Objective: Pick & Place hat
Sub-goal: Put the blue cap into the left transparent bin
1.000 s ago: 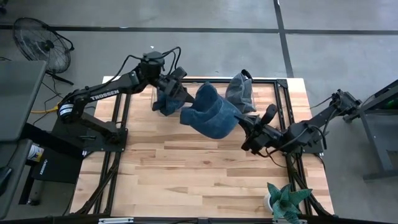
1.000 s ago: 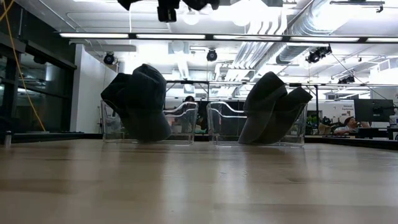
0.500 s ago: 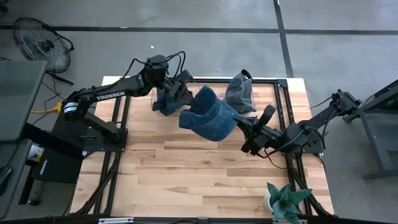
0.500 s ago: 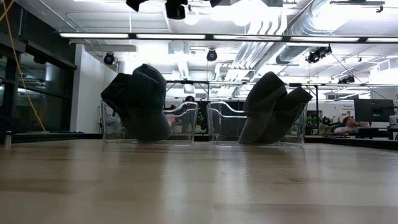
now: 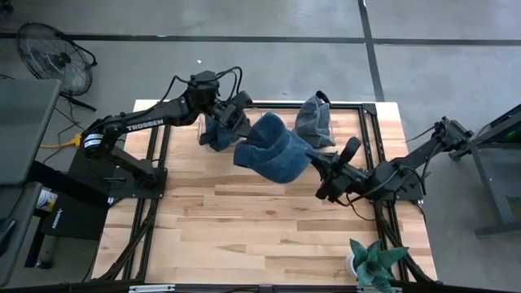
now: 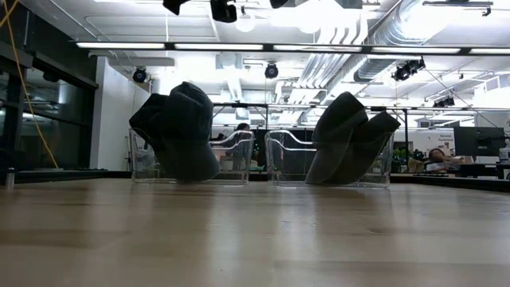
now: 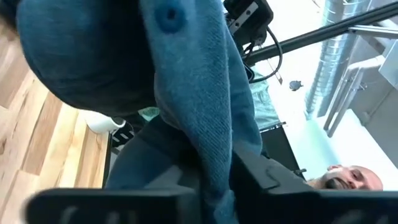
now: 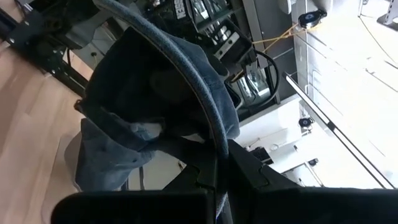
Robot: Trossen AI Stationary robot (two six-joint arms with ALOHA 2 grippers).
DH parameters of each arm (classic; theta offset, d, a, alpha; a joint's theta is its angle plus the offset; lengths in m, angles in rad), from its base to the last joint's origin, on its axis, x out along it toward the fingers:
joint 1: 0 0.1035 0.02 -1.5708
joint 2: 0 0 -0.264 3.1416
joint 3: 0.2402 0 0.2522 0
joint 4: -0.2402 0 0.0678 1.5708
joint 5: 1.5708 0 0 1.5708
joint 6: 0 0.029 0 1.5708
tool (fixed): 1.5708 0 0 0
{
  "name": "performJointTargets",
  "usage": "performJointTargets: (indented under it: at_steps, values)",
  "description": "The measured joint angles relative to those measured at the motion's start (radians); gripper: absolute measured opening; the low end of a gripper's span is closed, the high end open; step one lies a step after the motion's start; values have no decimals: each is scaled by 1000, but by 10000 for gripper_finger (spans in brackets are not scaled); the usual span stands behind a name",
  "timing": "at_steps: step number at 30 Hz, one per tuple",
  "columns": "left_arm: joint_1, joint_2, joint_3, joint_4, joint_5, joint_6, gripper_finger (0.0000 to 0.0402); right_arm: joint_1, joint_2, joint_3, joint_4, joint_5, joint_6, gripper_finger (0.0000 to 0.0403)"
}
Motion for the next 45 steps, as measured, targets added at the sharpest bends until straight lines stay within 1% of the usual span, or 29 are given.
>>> performJointTargets:
  at_steps: [2,3,7,10,13,18,25,29,33,36,39,45]
  values:
    - [0,0,0,1,1,9,26,0,0,0,-2,16,0,6]
    - [0,0,0,1,1,13,17,0,0,0,-5,26,1,6]
    - [0,0,0,4,8,17,19,0,0,0,-32,66,10,6]
    - [0,0,0,3,8,32,13,0,0,0,-49,72,48,7]
    - [0,0,0,4,3,43,13,0,0,0,-48,72,50,16]
    - [0,0,0,6,-9,63,13,0,0,0,-45,76,64,48]
    - [0,0,0,13,-19,71,13,0,0,0,-45,44,197,101]
    - [0,0,0,22,-19,72,13,1,0,0,-45,51,274,139]
    - [0,0,0,21,-19,87,13,30,0,0,-47,102,337,172]
    - [0,0,0,21,-19,93,13,64,0,0,-48,141,368,187]
    - [0,0,0,21,-18,101,13,103,0,0,-48,190,395,194]
    - [0,0,0,21,-18,127,13,186,0,0,-13,312,418,193]
